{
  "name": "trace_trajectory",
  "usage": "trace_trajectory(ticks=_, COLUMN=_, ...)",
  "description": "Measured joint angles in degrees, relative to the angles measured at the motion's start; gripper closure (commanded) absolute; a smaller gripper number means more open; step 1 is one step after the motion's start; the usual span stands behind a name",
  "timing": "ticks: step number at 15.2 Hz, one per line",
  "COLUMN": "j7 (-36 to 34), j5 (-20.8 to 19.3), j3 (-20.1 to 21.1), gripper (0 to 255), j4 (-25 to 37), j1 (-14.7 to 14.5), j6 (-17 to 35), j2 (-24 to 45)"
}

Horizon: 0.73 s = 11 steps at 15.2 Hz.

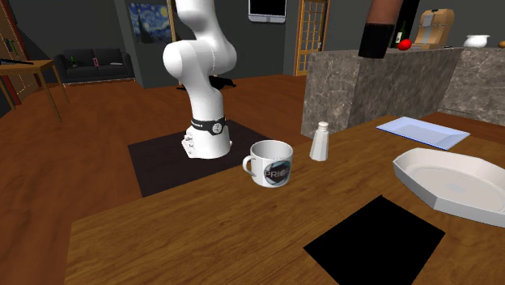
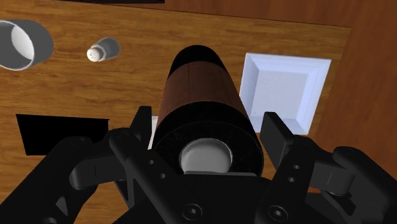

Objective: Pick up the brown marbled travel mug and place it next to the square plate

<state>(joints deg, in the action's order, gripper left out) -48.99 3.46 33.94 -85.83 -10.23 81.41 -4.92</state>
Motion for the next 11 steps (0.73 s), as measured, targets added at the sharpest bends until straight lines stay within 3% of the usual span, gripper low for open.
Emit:
trace_trajectory(ticks=3, j7=-5.5, j5=-3.3, j3=3.4, gripper=255, j4=5.4, j1=-2.6, j6=-0.6, j2=5.7)
trace_trajectory(ticks=6, j7=-11.9, j5=-8.6, j3=6.5, gripper=255, j4=14.2, j1=-7.3, j6=-3.1, j2=13.9)
trace_trajectory(ticks=11, j7=-12.8, j5=-8.6, j3=6.6, gripper=255, j4=10.4, j1=-7.5, j6=0.8, j2=14.0)
